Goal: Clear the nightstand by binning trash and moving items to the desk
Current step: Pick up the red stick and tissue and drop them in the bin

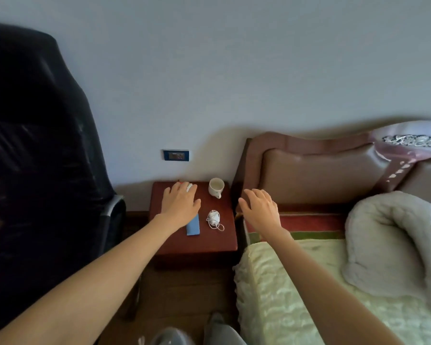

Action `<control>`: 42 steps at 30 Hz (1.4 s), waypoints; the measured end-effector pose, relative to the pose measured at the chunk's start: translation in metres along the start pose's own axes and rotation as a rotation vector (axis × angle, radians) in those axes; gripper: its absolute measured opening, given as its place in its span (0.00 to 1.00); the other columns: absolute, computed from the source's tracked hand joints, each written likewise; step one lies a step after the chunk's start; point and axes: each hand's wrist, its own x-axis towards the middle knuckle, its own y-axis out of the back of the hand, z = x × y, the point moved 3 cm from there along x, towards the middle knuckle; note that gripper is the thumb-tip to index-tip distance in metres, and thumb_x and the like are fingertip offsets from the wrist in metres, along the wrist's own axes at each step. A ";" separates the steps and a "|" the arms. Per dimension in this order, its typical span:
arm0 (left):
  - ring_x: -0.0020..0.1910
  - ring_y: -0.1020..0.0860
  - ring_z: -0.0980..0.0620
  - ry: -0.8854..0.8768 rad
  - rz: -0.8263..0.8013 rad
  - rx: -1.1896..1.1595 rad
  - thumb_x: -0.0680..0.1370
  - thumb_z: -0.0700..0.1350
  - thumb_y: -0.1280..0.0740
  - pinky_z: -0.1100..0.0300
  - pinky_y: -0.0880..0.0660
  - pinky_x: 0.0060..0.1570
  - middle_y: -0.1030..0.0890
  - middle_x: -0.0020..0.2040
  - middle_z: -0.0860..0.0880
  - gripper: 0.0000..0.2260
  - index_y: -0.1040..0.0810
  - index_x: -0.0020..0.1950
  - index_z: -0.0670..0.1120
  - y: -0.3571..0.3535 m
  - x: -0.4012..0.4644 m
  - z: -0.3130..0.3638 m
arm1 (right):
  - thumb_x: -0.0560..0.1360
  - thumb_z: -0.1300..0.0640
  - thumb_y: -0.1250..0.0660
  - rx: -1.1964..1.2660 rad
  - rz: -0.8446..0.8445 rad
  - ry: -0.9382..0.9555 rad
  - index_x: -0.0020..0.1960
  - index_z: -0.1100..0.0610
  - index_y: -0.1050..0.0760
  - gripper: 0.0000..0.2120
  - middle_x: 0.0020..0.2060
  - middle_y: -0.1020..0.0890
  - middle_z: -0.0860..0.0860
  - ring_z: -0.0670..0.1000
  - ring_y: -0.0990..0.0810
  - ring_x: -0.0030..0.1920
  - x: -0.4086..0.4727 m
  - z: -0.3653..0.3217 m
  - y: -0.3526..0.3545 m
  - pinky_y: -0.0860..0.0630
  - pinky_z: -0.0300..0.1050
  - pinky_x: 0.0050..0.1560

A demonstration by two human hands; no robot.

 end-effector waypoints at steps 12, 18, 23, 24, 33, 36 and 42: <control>0.63 0.29 0.47 0.210 -0.104 -0.028 0.78 0.52 0.42 0.51 0.31 0.60 0.27 0.66 0.47 0.20 0.33 0.69 0.48 -0.073 0.048 -0.046 | 0.80 0.48 0.44 -0.009 -0.223 0.096 0.72 0.55 0.33 0.22 0.71 0.31 0.52 0.55 0.40 0.74 0.093 0.005 -0.081 0.39 0.55 0.71; 0.65 0.30 0.45 0.262 -0.183 -0.049 0.79 0.53 0.41 0.49 0.32 0.62 0.28 0.67 0.45 0.22 0.35 0.70 0.46 -0.108 0.072 -0.093 | 0.80 0.50 0.42 0.001 -0.290 0.052 0.71 0.56 0.32 0.21 0.70 0.30 0.53 0.55 0.38 0.73 0.132 -0.007 -0.128 0.38 0.55 0.70; 0.66 0.30 0.45 0.297 -0.252 -0.067 0.79 0.53 0.41 0.49 0.32 0.63 0.28 0.68 0.45 0.22 0.34 0.70 0.46 -0.143 0.094 -0.124 | 0.79 0.50 0.41 0.025 -0.339 0.058 0.69 0.57 0.31 0.21 0.68 0.27 0.54 0.56 0.35 0.72 0.163 -0.026 -0.168 0.34 0.57 0.68; 0.66 0.30 0.45 0.309 -0.266 -0.070 0.78 0.54 0.41 0.48 0.32 0.63 0.28 0.68 0.45 0.22 0.34 0.70 0.46 -0.152 0.098 -0.130 | 0.79 0.51 0.41 0.025 -0.350 0.055 0.69 0.57 0.30 0.20 0.68 0.27 0.55 0.56 0.35 0.71 0.169 -0.029 -0.178 0.34 0.57 0.68; 0.66 0.30 0.45 0.367 -0.303 -0.080 0.78 0.53 0.39 0.49 0.32 0.62 0.29 0.68 0.45 0.23 0.34 0.70 0.46 -0.242 0.140 -0.169 | 0.78 0.54 0.39 -0.017 -0.398 0.062 0.69 0.58 0.30 0.20 0.69 0.29 0.56 0.58 0.37 0.73 0.208 -0.033 -0.271 0.35 0.54 0.67; 0.65 0.29 0.44 0.380 -0.275 -0.098 0.78 0.53 0.39 0.49 0.31 0.60 0.27 0.67 0.44 0.22 0.32 0.69 0.45 -0.276 0.159 -0.176 | 0.78 0.55 0.39 -0.009 -0.393 0.073 0.69 0.58 0.30 0.20 0.69 0.29 0.56 0.57 0.37 0.73 0.220 -0.027 -0.303 0.35 0.53 0.68; 0.69 0.33 0.44 0.416 -0.250 -0.131 0.77 0.55 0.39 0.48 0.35 0.65 0.32 0.71 0.43 0.26 0.36 0.72 0.46 -0.339 0.195 -0.186 | 0.78 0.56 0.38 0.040 -0.349 0.083 0.70 0.58 0.31 0.21 0.69 0.29 0.56 0.58 0.36 0.72 0.245 -0.013 -0.354 0.36 0.53 0.69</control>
